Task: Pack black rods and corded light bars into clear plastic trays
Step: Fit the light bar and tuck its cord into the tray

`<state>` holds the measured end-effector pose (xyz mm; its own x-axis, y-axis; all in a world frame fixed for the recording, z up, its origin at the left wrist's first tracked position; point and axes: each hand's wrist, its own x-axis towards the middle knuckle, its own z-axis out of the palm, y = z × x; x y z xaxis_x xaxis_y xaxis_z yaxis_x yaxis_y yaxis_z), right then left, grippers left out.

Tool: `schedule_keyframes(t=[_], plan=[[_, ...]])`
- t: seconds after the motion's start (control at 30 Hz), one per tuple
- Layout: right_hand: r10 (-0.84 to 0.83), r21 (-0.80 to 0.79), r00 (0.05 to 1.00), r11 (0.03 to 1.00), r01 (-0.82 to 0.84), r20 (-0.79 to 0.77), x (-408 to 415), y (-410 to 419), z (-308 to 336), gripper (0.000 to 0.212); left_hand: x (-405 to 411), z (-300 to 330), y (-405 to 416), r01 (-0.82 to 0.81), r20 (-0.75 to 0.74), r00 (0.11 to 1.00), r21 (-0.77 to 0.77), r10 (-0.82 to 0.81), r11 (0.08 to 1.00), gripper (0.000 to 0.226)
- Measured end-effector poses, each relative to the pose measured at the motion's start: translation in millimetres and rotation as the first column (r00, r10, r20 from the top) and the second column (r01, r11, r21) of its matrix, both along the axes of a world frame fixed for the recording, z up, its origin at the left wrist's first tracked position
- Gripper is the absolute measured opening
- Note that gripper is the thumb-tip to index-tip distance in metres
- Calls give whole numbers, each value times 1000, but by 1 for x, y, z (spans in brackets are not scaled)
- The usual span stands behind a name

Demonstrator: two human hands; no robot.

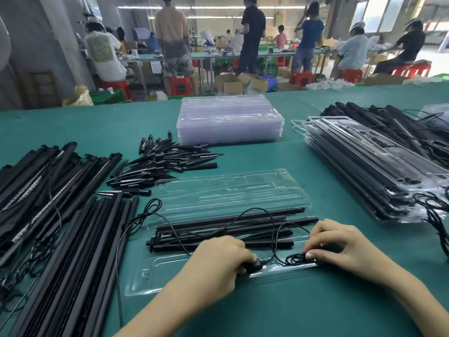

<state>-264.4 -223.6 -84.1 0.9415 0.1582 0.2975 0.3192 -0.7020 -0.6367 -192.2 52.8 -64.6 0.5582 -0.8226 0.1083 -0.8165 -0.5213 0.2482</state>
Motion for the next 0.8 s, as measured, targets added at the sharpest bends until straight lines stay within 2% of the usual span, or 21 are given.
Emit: schedule_keyframes(t=[0.07,0.13,0.17,0.3,0.4,0.5,0.6,0.67,0.73,0.8], plan=[[-15,14,999,1000,14,42,-2,1,-2,8,3,1,10,-66,-196,980,-132,39,989,30],[-36,28,996,999,33,78,-3,2,-5,15,8,2,19,-154,-412,910,-252,38,955,33],[-42,28,995,999,40,93,-3,2,-6,15,10,3,21,-156,-441,897,-266,24,951,34],[-52,1,989,999,52,141,-4,3,-9,12,14,5,21,-82,-316,949,-249,-1,965,29],[-53,0,982,999,54,180,-4,3,-10,11,18,7,19,-109,-227,972,-217,59,970,25],[-68,12,977,998,67,203,-2,5,-10,12,18,11,4,-84,-94,993,-185,67,979,36],[-44,-29,973,998,52,226,-2,5,-11,22,19,12,-25,0,42,999,-62,3,998,51],[-35,-26,973,999,42,230,-4,3,-12,29,21,7,-42,-22,13,1000,16,22,1000,57],[-41,5,975,999,41,217,-7,2,-12,31,23,1,-53,-52,-125,991,23,55,998,61],[-49,11,977,999,47,209,-9,2,-11,28,23,-8,-61,-11,-223,975,20,15,1000,66]])
